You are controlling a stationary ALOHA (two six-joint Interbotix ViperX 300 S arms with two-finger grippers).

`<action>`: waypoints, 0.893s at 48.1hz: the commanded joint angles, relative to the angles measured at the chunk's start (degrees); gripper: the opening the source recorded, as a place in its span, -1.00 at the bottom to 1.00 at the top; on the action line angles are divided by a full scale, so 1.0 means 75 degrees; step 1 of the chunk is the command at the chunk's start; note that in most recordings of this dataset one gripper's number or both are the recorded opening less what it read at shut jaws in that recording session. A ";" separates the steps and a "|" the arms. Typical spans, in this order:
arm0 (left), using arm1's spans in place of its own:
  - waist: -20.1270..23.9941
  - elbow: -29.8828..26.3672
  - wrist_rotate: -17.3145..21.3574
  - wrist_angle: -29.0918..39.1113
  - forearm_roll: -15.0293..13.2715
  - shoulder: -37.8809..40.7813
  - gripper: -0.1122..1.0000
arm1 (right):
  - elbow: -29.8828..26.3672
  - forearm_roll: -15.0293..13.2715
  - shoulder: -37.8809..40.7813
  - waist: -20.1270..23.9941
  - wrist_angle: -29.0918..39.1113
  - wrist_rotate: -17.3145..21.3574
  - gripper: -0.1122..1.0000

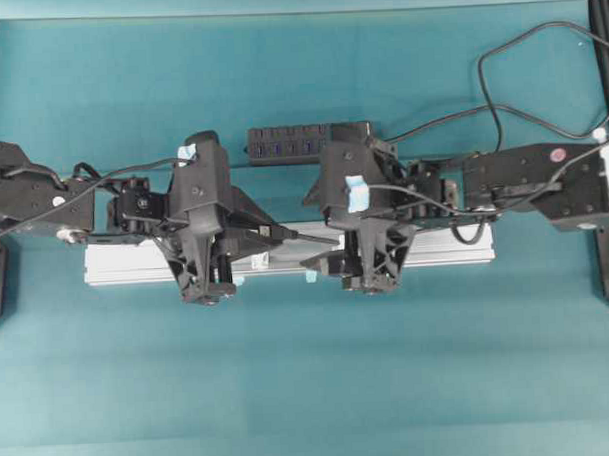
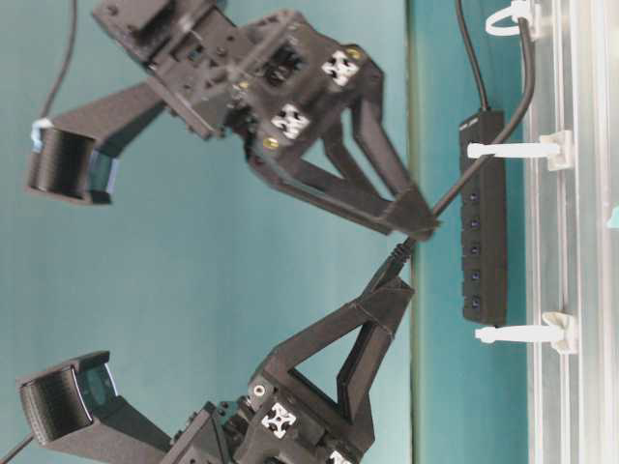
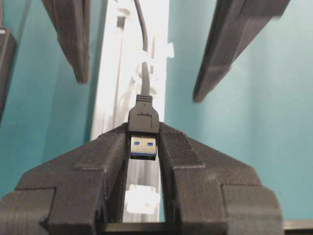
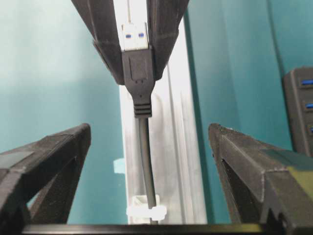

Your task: Pass the USB cable through three rings with both arms.

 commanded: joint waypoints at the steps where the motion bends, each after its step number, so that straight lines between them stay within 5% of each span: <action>1: 0.0000 -0.0082 0.0000 -0.0035 0.0012 -0.0141 -0.44 | -0.0188 -0.0012 0.0047 0.0000 -0.0070 0.0059 0.20; 19: 0.0000 -0.0105 0.0012 -0.0035 0.0012 -0.0129 -0.44 | -0.0469 -0.0012 0.0281 0.0000 -0.0082 0.0047 -0.31; 31: 0.0012 -0.0047 0.0012 0.0023 0.0012 -0.0141 -0.44 | -0.0469 0.0000 0.0281 0.0023 -0.0023 0.0035 -0.85; 43: 0.0035 -0.0035 -0.0035 0.0398 0.0012 -0.0141 -0.44 | -0.0609 -0.0012 0.0328 0.0047 0.0129 0.0023 -0.91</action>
